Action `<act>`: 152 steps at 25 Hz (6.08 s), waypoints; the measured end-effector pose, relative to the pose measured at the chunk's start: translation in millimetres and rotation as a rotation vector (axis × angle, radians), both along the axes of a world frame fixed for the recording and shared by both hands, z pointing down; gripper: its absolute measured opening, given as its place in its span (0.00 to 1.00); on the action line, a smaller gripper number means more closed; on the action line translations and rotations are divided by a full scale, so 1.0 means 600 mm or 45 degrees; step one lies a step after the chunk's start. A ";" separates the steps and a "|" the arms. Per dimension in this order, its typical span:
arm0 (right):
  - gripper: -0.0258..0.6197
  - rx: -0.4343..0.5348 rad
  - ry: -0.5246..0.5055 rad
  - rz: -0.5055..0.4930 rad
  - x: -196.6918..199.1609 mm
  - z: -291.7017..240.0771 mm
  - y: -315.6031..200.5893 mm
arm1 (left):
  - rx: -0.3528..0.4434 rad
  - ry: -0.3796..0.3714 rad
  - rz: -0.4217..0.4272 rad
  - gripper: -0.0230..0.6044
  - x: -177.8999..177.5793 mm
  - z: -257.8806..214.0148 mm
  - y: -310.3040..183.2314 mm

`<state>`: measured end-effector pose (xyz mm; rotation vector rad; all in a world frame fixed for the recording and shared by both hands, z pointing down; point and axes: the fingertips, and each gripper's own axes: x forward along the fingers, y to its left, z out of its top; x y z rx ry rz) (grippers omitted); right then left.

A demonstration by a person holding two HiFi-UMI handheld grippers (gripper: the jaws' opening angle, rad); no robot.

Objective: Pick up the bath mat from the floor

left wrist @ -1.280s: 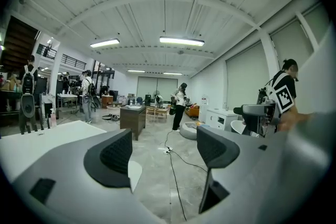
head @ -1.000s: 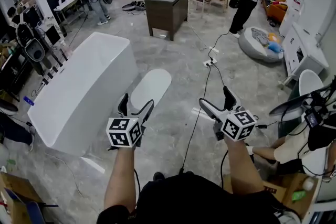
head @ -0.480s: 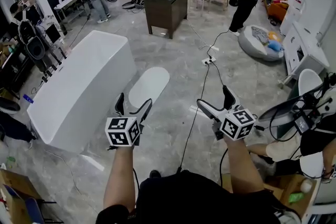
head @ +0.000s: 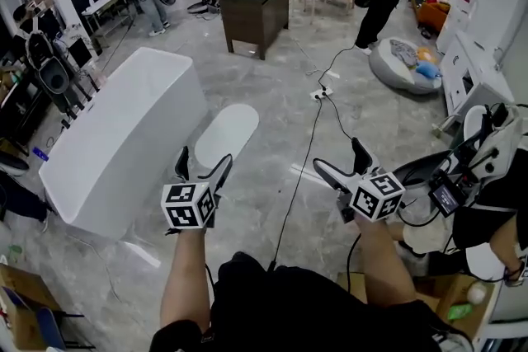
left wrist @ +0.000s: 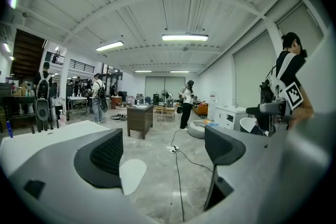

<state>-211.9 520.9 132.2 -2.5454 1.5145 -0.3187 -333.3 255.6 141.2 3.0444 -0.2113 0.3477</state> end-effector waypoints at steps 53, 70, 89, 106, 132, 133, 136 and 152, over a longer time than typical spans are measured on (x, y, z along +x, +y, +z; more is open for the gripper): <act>0.90 -0.141 -0.106 0.128 0.384 0.054 -0.347 | -0.102 0.064 0.282 0.80 0.411 0.035 -0.312; 0.90 -0.088 -0.164 -0.016 0.511 0.084 -0.467 | -0.116 -0.011 0.160 0.79 0.479 0.064 -0.406; 0.90 -0.119 -0.308 -0.175 0.771 0.170 -0.528 | -0.165 -0.199 0.066 0.79 0.750 0.136 -0.427; 0.90 -0.170 -0.363 -0.316 0.896 0.192 -0.658 | -0.188 -0.174 -0.140 0.78 0.828 0.142 -0.531; 0.90 -0.372 -0.294 -1.070 0.923 0.198 -1.088 | -0.308 -0.032 -0.887 0.63 0.745 0.167 -0.765; 0.90 -0.373 -0.299 -1.081 0.937 0.201 -1.086 | -0.317 -0.031 -0.899 0.63 0.758 0.170 -0.759; 0.90 -0.374 -0.308 -1.108 0.985 0.216 -1.070 | -0.328 -0.054 -0.937 0.63 0.800 0.186 -0.739; 0.90 -0.557 -0.389 -1.168 1.032 0.341 -1.080 | -0.478 -0.208 -1.128 0.63 0.800 0.315 -0.706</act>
